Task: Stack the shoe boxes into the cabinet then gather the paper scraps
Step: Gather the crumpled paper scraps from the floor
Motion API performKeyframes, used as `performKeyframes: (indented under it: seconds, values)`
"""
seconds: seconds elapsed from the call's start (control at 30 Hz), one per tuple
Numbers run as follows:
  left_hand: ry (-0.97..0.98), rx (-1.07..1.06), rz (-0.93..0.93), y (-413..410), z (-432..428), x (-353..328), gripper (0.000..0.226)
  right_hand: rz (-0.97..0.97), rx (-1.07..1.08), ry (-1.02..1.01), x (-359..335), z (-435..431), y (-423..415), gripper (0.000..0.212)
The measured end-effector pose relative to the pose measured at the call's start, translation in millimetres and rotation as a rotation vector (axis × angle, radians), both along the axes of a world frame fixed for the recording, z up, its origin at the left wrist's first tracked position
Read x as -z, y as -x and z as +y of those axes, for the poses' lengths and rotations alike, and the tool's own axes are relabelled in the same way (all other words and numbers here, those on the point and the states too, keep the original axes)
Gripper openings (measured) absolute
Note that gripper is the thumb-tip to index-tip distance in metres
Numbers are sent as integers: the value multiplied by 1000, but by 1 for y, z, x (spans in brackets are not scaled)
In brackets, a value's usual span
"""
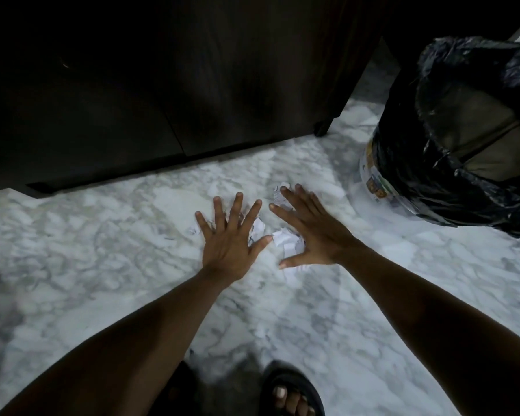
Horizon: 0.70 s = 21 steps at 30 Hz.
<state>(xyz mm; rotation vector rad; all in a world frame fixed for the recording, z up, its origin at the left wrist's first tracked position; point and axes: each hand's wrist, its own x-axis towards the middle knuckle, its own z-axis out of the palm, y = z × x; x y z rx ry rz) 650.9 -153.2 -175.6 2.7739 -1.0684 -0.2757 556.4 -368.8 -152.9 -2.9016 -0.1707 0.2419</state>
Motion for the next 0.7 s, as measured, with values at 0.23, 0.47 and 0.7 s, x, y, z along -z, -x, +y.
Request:
performKeyframes:
  seconds: [0.23, 0.47, 0.7]
  values:
    - [373, 64, -6, 2, 6, 9, 30, -236, 60, -78, 14, 19, 16, 66]
    - [581, -1, 64, 17, 17, 7, 11, -301, 222, -49, 19, 45, 33, 35]
    - [579, 10, 65, 17, 19, 8, 18, -302, 227, -79, 21, 46, 32, 20]
